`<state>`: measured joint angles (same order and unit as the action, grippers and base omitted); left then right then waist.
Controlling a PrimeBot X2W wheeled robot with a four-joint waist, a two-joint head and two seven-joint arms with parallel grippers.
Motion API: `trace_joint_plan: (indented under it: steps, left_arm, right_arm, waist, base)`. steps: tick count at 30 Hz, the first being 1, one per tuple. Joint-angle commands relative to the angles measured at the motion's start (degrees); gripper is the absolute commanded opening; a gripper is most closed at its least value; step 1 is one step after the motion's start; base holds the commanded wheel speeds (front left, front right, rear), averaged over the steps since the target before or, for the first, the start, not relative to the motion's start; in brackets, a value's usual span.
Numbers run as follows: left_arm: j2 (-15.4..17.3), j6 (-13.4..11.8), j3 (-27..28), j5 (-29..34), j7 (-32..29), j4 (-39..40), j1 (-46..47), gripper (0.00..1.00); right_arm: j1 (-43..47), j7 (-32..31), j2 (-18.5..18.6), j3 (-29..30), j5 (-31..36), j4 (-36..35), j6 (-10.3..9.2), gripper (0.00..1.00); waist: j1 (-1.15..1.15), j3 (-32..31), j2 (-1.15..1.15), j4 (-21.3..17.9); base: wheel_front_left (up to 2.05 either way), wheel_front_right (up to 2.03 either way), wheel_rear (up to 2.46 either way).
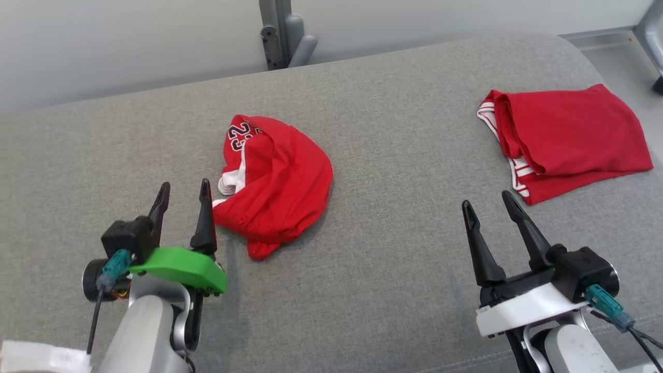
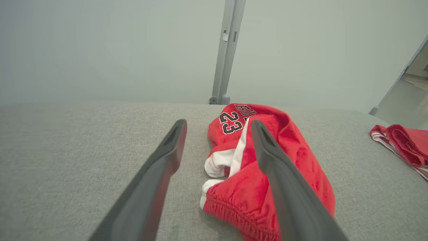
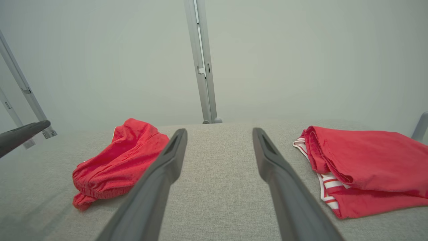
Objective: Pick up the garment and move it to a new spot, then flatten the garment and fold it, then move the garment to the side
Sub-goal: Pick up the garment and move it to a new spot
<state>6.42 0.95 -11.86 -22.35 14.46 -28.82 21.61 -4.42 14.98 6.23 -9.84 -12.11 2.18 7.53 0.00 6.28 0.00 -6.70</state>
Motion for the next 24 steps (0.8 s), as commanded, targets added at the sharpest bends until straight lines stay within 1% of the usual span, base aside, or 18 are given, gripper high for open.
trace_joint_plan:
  steps: [1, 4, 8, 12, 15, 18, 19, 24]
  left_arm:
    - [0.3, -0.2, 0.2, -0.6, 0.4, 0.5, -1.2, 1.0]
    - [0.9, -1.1, 1.7, -0.4, 0.7, 5.2, -6.5, 1.0]
    - [0.6, -1.1, 3.7, -0.3, 0.7, 12.1, -13.5, 1.0]
    - [-0.3, -2.1, 5.9, 2.5, 0.8, 18.5, -19.5, 1.0]
    - [-1.0, -2.5, 7.1, 5.6, 0.7, 21.0, -23.1, 1.0]
    - [-1.6, -0.9, 8.2, 9.6, 0.7, 23.4, -26.4, 1.0]
    - [-1.6, -0.8, 8.6, 11.0, 0.7, 23.9, -27.4, 1.0]
    - [-2.7, -0.2, 10.8, 13.0, 0.7, 25.5, -30.1, 1.0]
  right_arm:
    - [0.8, 0.1, 0.3, 0.2, -0.1, -0.1, -0.09, 1.0]
    - [1.8, 0.1, 0.3, 0.6, -0.2, -0.3, -0.09, 1.0]
    - [3.2, 0.1, 0.3, 1.3, -0.2, -0.7, -0.09, 1.0]
    - [4.5, 0.1, 0.2, 2.2, 0.0, -2.3, -0.09, 1.0]
    - [5.6, 0.1, 0.1, 2.6, 0.1, -2.8, -0.09, 1.0]
    - [7.2, 0.1, 0.1, 3.1, -0.2, -2.1, -0.09, 1.0]
    - [7.7, 0.1, 0.2, 3.1, -0.3, -1.9, -0.09, 1.0]
    - [9.3, 0.1, 0.6, 2.7, -0.4, -1.4, -0.09, 1.0]
  waist:
    - [0.0, -2.5, 0.0, 2.5]
    - [0.0, -3.9, 0.0, 3.5]
    - [0.0, -5.1, 0.0, 4.7]
    - [0.0, -5.6, 0.0, 5.6]
    - [0.0, -6.1, 0.0, 5.7]
    - [0.0, -7.0, 0.0, 5.9]
    - [0.0, -7.2, 0.0, 5.9]
    - [0.0, -7.9, 0.0, 6.1]
  base:
    - [0.0, 0.0, 0.0]
    - [0.0, 0.0, 0.0]
    - [0.0, 0.0, 0.0]
    - [0.0, 0.0, 0.0]
    - [0.0, 0.0, 0.0]
    - [0.0, 0.0, 0.0]
    - [0.0, 0.0, 0.0]
    - [0.0, 0.0, 0.0]
